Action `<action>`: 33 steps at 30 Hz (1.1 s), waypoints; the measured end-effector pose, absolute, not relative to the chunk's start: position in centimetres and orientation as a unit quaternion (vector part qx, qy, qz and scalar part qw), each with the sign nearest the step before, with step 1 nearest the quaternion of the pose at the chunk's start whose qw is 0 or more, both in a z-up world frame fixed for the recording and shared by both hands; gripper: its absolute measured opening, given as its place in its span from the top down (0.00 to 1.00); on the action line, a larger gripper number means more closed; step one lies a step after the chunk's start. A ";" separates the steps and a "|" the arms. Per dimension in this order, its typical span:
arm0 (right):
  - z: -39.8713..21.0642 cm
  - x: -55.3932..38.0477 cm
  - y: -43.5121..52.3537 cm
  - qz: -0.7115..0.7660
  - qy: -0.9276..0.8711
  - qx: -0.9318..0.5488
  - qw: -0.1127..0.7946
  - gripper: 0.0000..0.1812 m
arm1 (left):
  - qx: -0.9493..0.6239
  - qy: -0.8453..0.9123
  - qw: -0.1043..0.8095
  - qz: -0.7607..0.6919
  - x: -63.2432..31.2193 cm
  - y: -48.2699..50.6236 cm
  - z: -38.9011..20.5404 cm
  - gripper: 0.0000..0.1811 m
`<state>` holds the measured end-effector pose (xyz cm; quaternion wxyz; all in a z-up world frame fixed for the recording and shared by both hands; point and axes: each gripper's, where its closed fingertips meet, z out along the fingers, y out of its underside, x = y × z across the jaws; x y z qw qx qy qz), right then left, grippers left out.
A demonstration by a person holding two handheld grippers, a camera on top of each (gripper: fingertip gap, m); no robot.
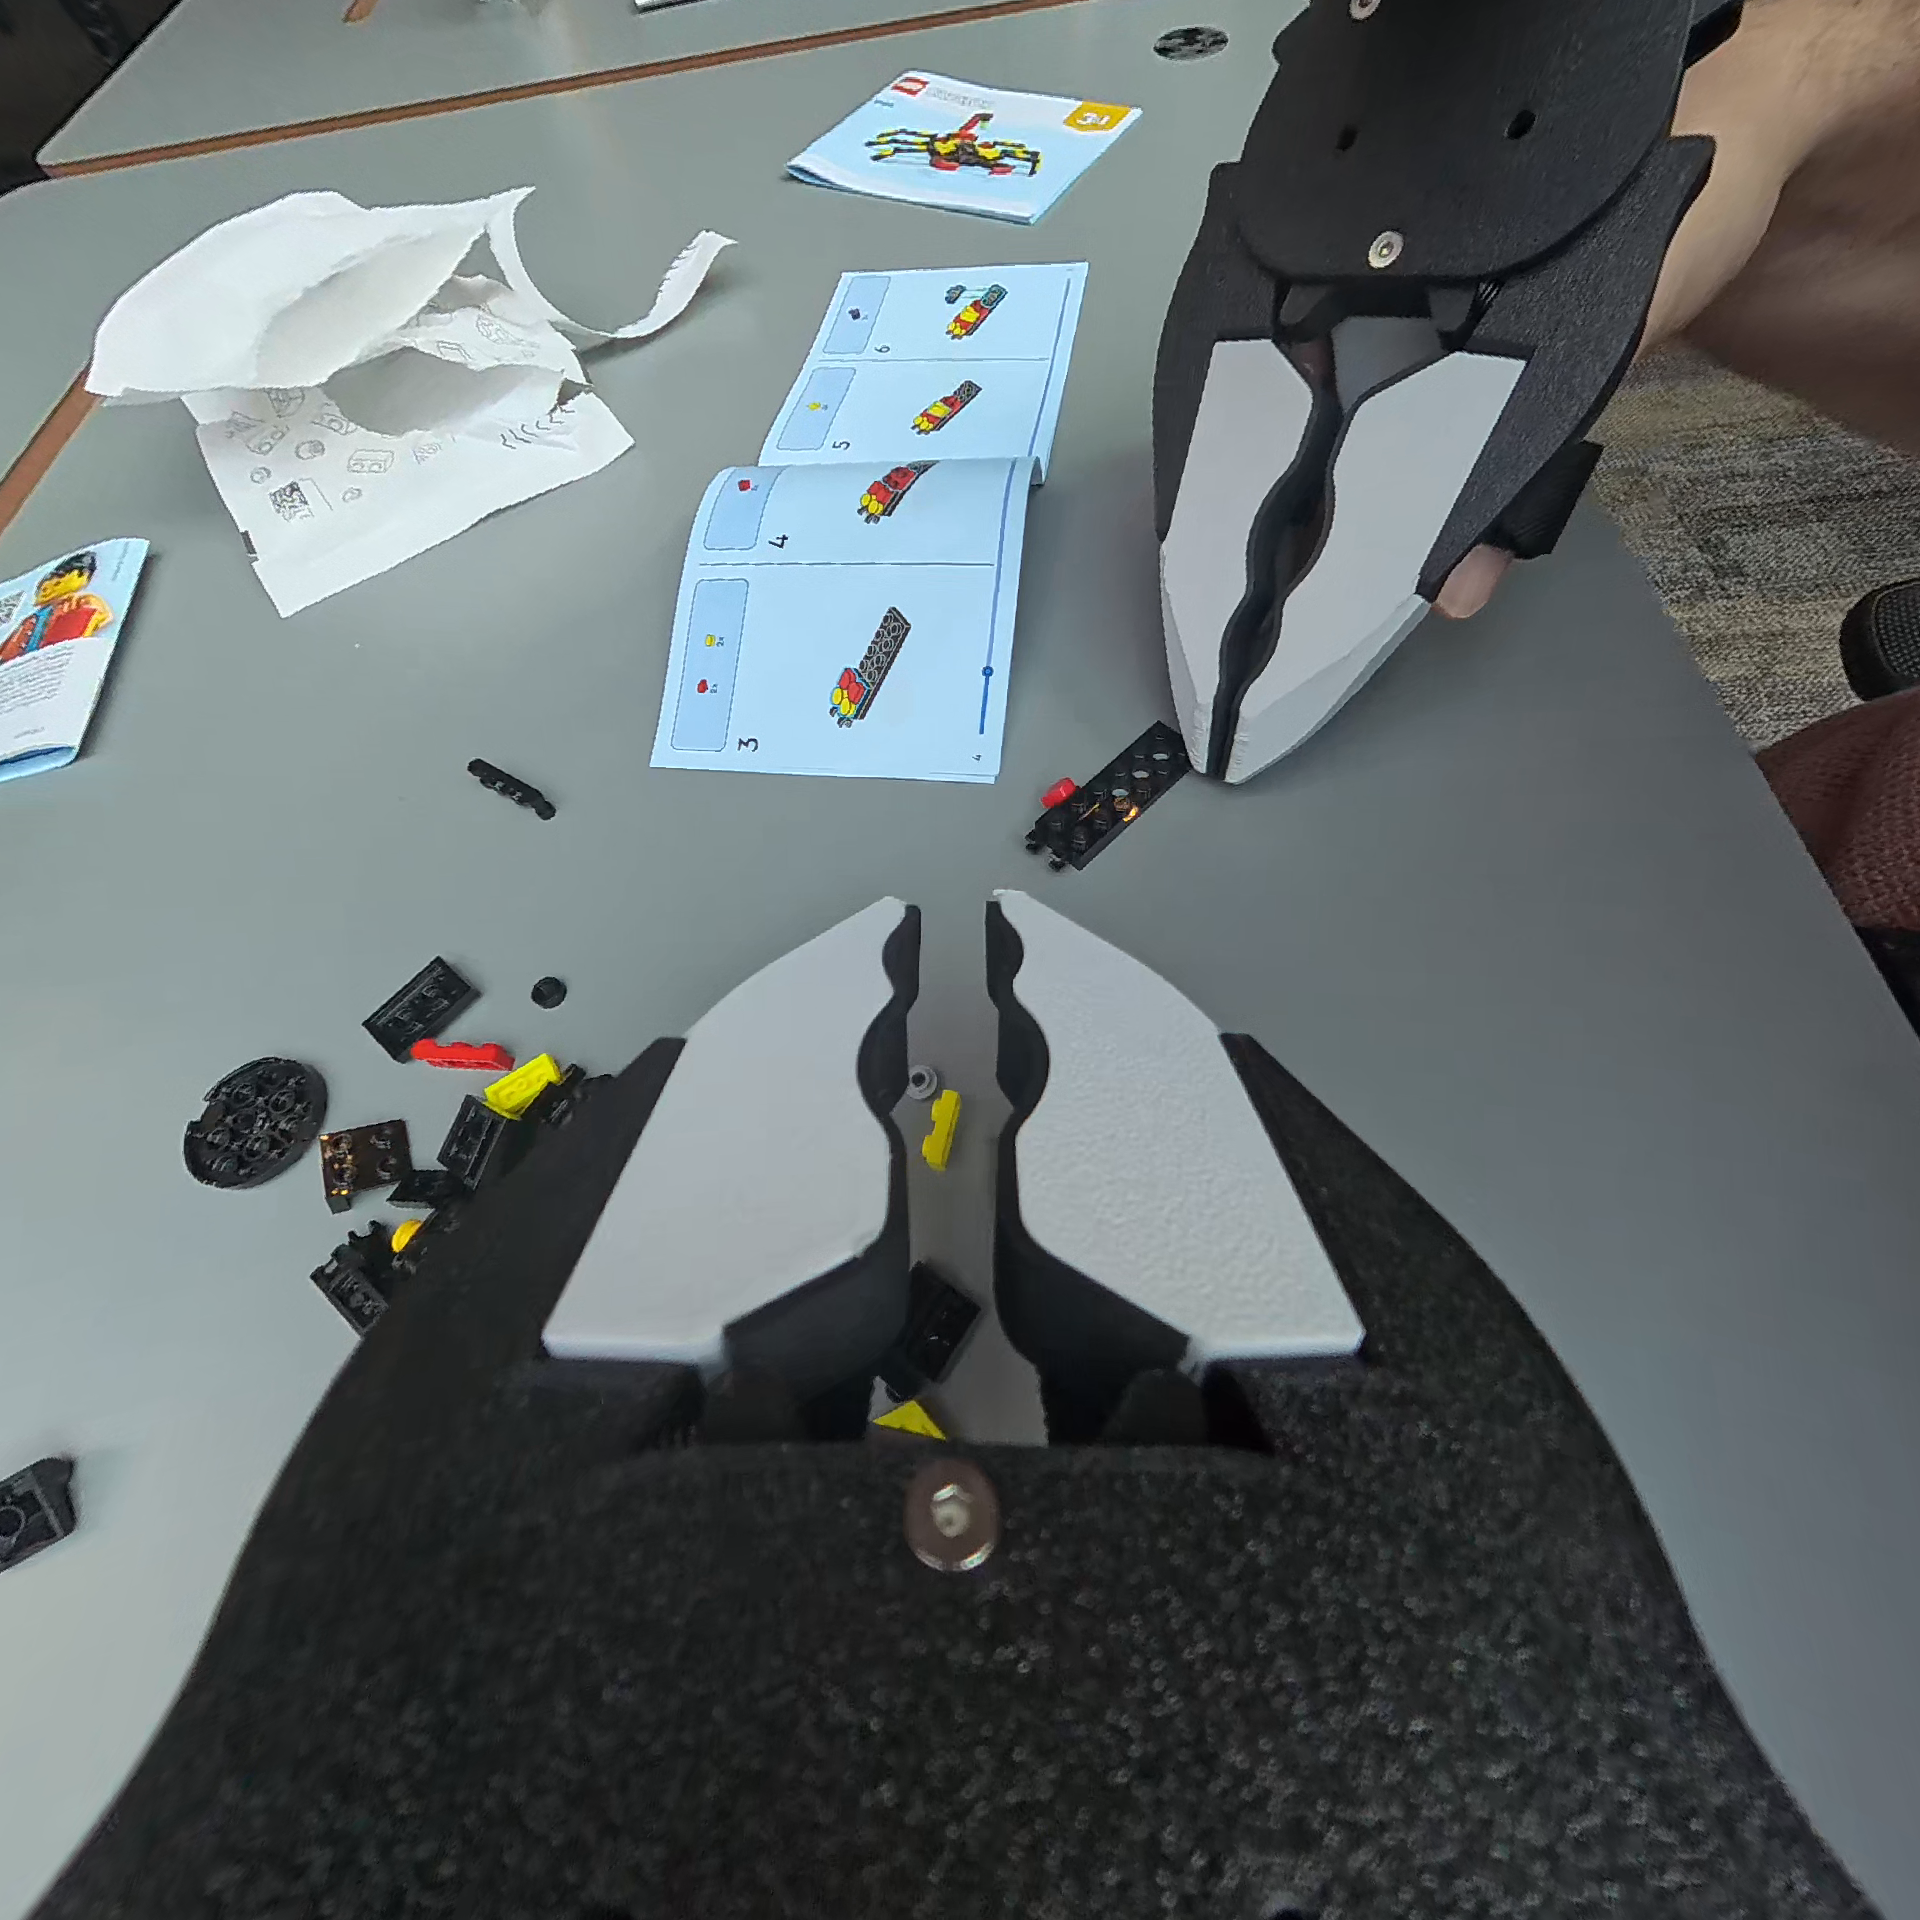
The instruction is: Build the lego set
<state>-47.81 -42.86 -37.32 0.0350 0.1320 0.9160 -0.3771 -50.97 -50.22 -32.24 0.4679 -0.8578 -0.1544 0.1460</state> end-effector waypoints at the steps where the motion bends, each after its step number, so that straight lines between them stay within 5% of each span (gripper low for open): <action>1: -37.3 -47.9 -42.8 -0.379 0.915 0.135 0.038 0.99 | -0.856 -0.160 0.469 0.145 -50.9 -50.2 -32.3 0.93; 10: -36.1 -48.8 -41.1 -0.383 0.912 0.149 0.013 0.96 | -0.841 -0.233 0.464 0.152 -51.1 -51.3 -33.1 0.93; 17: -27.8 -53.2 -38.2 -0.575 0.789 0.206 -0.058 0.95 | -0.823 -0.248 0.482 0.171 -51.5 -51.8 -31.4 0.93; 22: -35.7 -53.1 -40.3 -0.396 0.903 0.153 -0.068 0.99 | -0.839 -0.232 0.462 0.173 -51.4 -51.1 -32.3 0.93; 26: -35.8 -52.3 -41.7 -0.416 0.897 0.143 -0.042 0.99 | -0.812 -0.245 0.494 0.192 -51.0 -51.6 -30.7 0.93; 33: -24.8 -52.2 -39.8 -0.640 0.744 0.192 0.008 0.98 | -0.678 -0.332 0.627 0.192 -47.7 -55.6 -23.9 0.90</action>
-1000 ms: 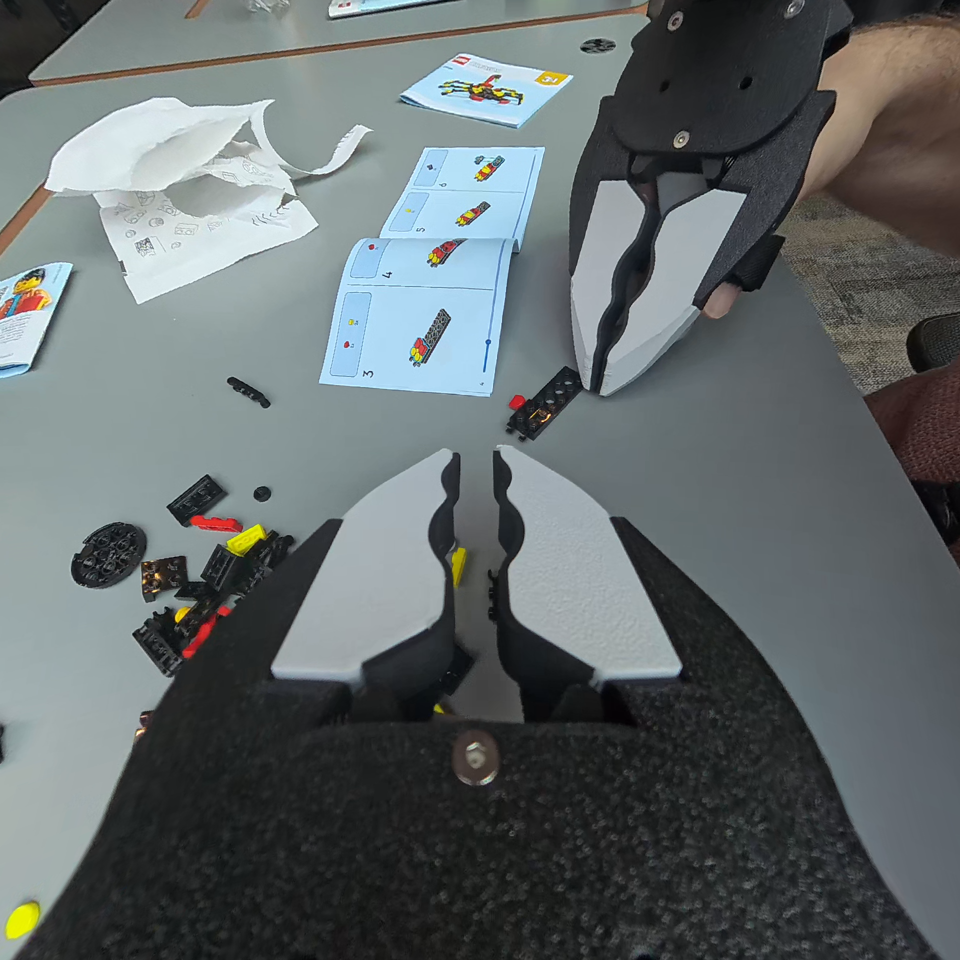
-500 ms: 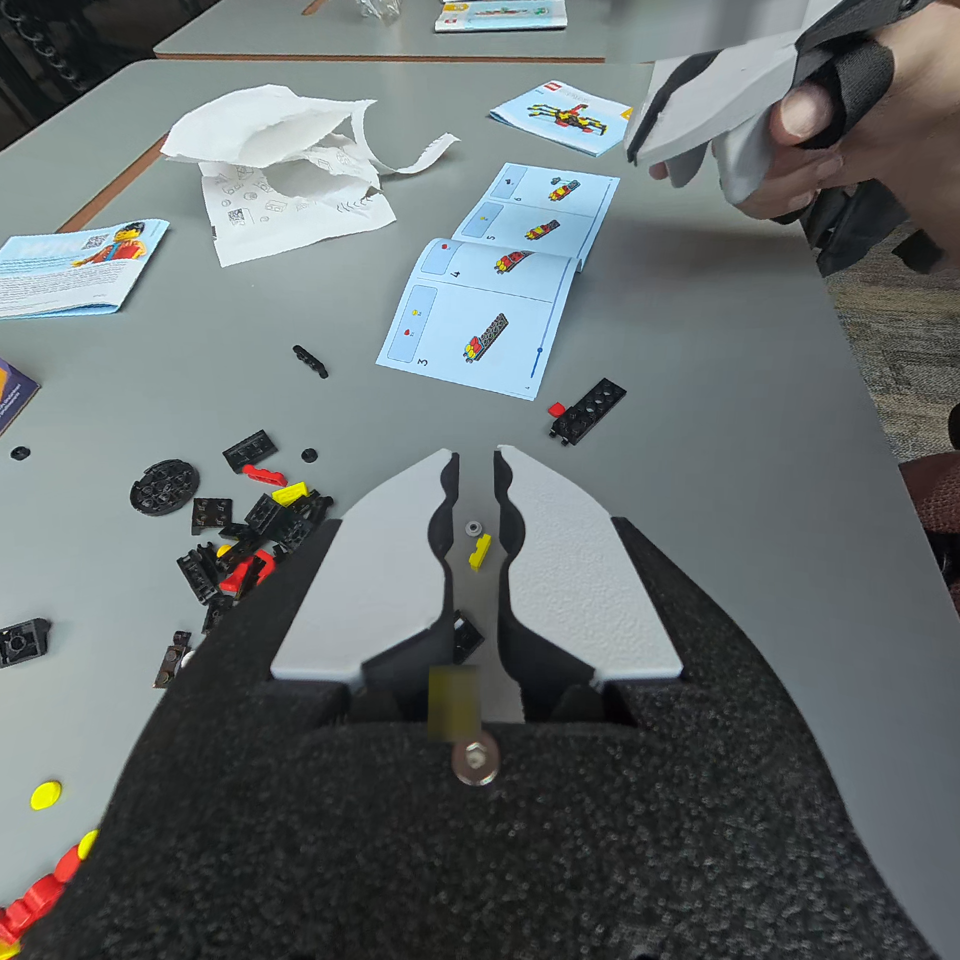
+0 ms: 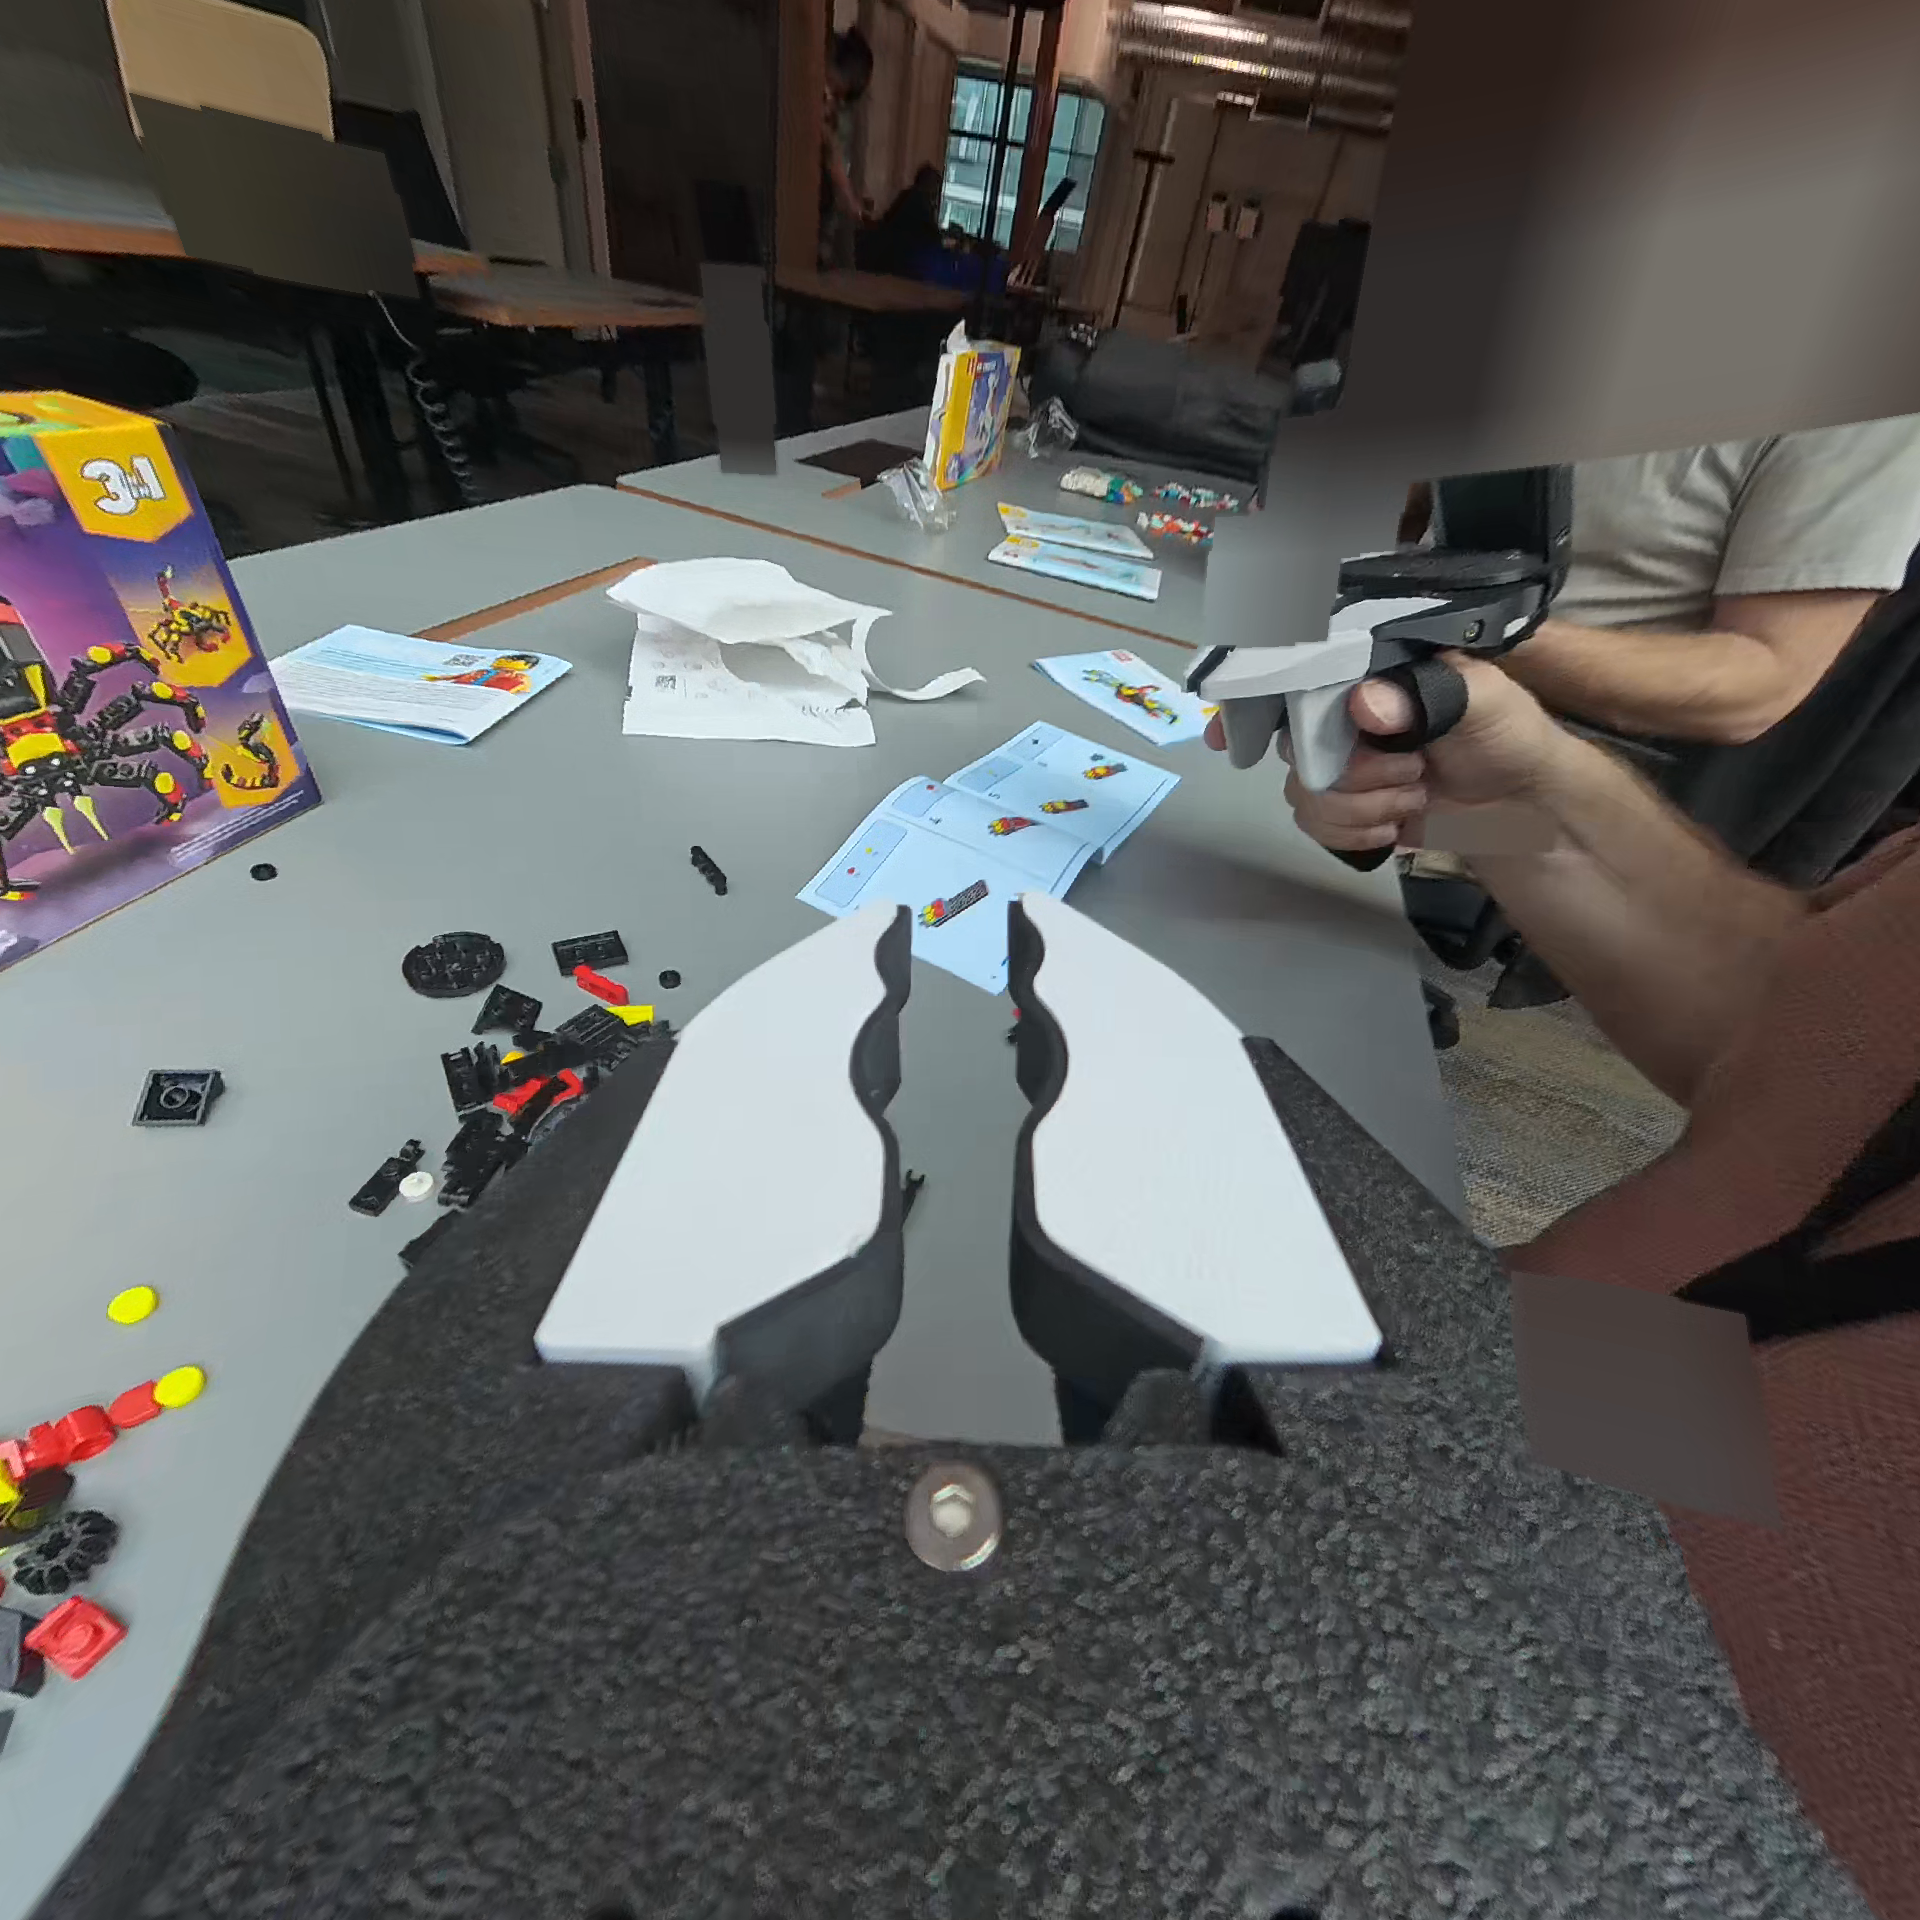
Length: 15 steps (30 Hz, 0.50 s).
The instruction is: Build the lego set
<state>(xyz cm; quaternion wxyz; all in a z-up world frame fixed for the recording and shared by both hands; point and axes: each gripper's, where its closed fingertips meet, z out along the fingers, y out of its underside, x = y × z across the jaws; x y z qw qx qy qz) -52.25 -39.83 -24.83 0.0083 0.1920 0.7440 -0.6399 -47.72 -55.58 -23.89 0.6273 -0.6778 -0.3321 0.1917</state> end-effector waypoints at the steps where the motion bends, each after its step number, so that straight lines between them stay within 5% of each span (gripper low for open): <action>1: -22.2 -51.7 -38.9 -0.683 0.705 0.186 0.027 0.98 | -0.662 -0.323 0.649 0.194 -46.8 -56.1 -22.1 0.89; 5: -16.8 -51.4 -34.3 -0.727 0.664 0.171 -0.039 0.99 | -0.616 -0.275 0.690 0.262 -43.8 -59.4 -15.1 0.91; 10: -24.4 -51.8 -36.5 -0.632 0.751 0.189 0.010 0.99 | -0.661 -0.318 0.647 0.207 -45.4 -58.2 -20.6 0.91; 15: -32.6 -53.2 -40.3 -0.495 0.848 0.187 -0.035 0.94 | -0.728 -0.329 0.543 0.259 -47.8 -57.5 -26.7 0.94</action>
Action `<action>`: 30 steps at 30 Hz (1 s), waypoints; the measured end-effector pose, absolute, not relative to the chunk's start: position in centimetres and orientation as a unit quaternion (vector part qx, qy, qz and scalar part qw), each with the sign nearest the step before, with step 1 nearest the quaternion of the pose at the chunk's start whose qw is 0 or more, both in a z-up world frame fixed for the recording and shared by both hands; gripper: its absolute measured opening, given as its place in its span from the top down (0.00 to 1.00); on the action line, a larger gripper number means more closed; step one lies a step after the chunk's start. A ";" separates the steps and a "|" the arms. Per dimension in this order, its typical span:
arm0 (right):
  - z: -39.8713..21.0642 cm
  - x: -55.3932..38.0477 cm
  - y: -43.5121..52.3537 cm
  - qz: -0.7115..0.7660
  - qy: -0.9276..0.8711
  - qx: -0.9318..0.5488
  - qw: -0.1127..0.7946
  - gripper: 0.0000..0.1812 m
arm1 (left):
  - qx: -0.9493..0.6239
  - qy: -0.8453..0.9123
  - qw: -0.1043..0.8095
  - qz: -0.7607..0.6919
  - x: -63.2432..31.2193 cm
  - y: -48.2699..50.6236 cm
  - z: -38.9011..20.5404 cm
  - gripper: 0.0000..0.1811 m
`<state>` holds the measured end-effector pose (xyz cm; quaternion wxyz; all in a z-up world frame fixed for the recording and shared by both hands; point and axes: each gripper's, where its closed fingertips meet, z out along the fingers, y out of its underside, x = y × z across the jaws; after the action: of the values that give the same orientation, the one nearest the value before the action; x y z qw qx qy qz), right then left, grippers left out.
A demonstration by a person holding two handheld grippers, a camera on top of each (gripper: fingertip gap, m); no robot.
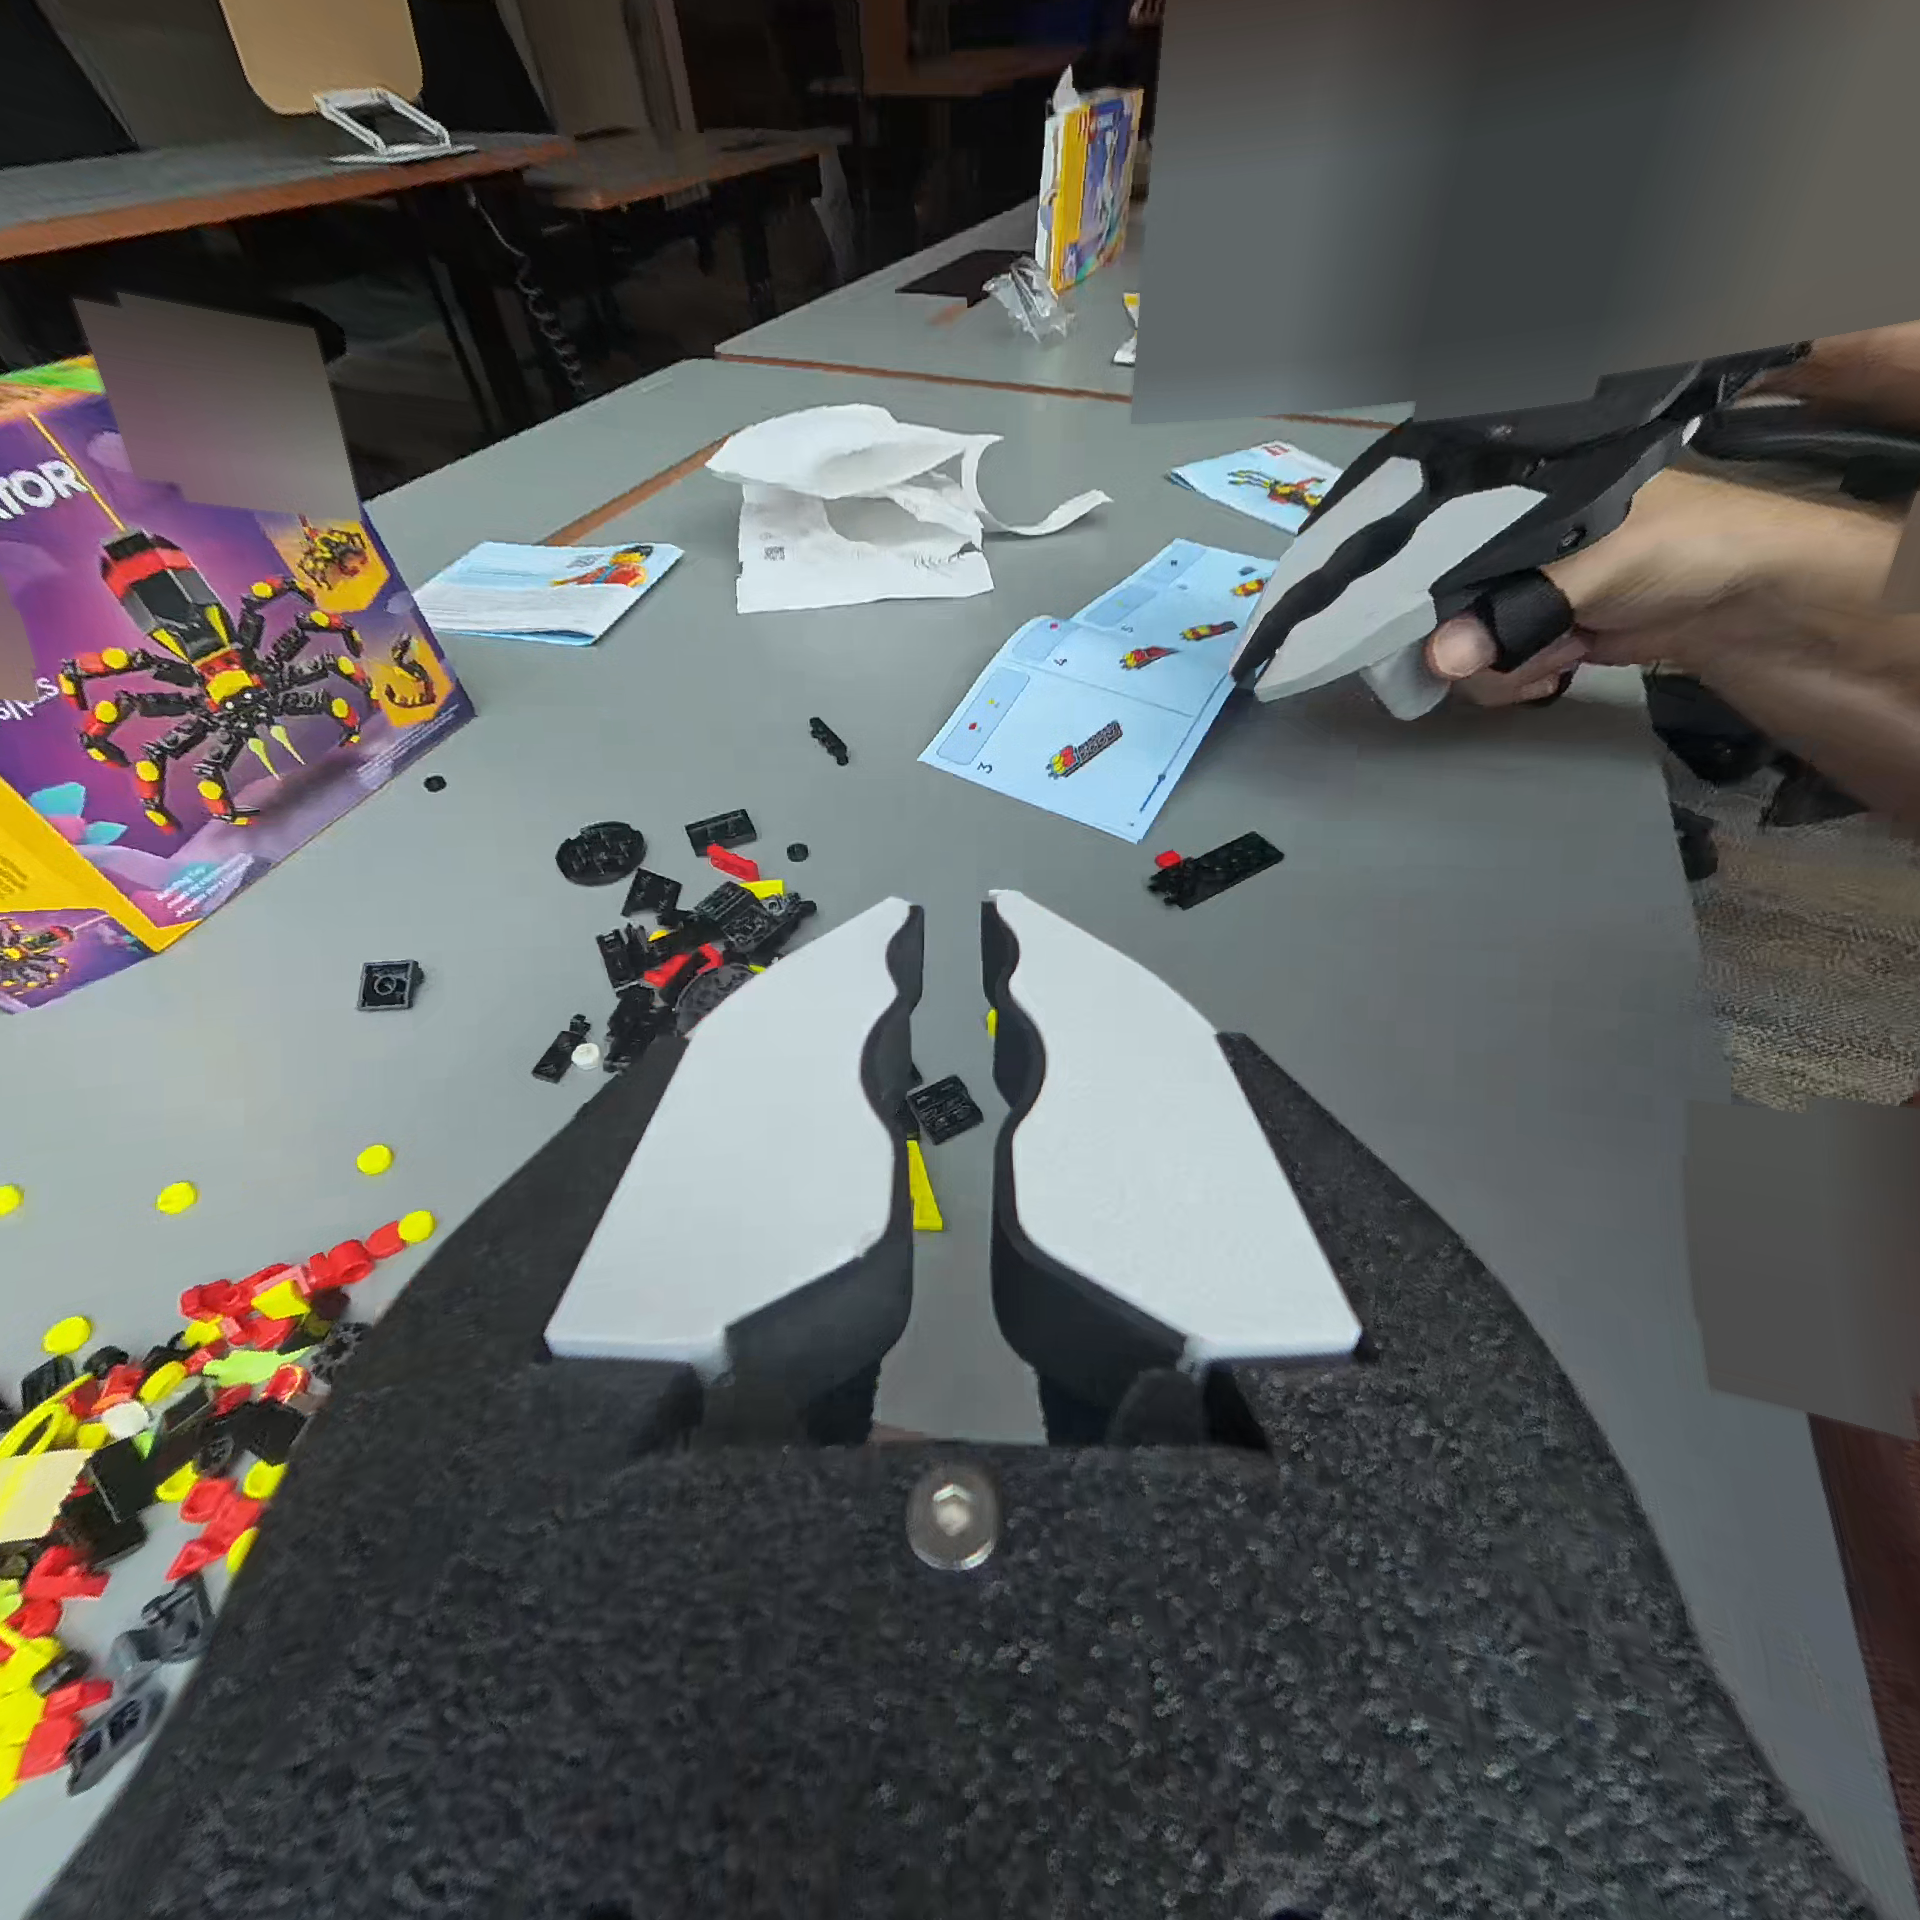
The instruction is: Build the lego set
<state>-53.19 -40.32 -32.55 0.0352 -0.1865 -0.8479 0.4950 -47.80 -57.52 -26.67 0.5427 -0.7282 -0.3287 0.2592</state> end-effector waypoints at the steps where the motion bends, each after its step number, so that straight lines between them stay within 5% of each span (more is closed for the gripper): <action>1: -33.3 -53.1 -40.8 0.478 -0.860 -0.174 0.047 0.95 | -0.741 -0.322 0.527 0.265 -48.3 -57.1 -27.7 0.95; 6: -35.3 -52.6 -42.8 0.424 -0.895 -0.129 0.058 1.00 | -0.815 -0.223 0.450 0.289 -50.0 -53.4 -30.6 0.98; 30: -37.4 -51.8 -44.8 0.366 -0.924 -0.089 0.060 0.96 | -0.819 -0.210 0.482 0.229 -50.0 -52.3 -31.9 0.97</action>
<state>-51.79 -44.83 -37.44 0.0601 -0.0889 -0.9243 0.3663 -50.04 -52.27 -31.90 0.4821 -0.8191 -0.2103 0.2290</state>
